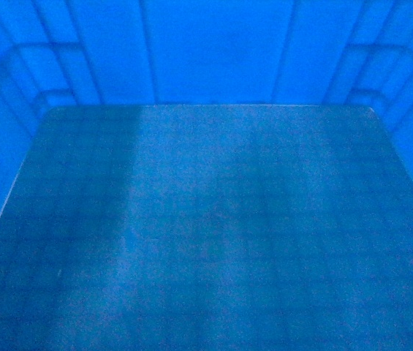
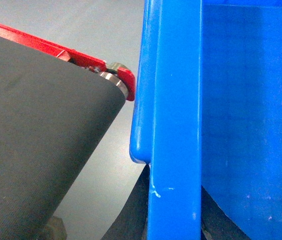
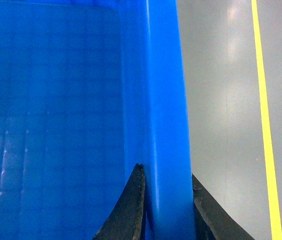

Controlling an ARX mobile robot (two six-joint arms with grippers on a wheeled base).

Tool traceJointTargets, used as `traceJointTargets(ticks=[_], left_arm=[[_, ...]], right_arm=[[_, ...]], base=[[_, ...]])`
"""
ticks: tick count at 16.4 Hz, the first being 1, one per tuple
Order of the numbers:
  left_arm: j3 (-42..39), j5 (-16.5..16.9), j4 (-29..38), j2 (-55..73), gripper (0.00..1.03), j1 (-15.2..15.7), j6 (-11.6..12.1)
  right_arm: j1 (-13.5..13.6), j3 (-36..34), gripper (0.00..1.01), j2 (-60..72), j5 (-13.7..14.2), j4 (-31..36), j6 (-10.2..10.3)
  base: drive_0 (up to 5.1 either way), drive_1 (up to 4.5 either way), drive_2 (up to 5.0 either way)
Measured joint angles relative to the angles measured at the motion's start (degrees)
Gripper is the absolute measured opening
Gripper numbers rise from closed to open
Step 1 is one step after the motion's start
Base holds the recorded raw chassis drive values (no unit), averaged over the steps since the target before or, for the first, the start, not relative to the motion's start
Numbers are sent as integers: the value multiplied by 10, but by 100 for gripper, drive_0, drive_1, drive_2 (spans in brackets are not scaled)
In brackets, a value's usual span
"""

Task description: Place box next to blue box on left shelf

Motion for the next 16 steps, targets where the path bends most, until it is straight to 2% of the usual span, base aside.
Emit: traceJointTargets(ticks=[16], left_arm=[[0, 1, 0, 0, 8, -1, 0]], right_arm=[[0, 0, 12, 0, 0, -1, 0]], base=[[-132, -132, -132]])
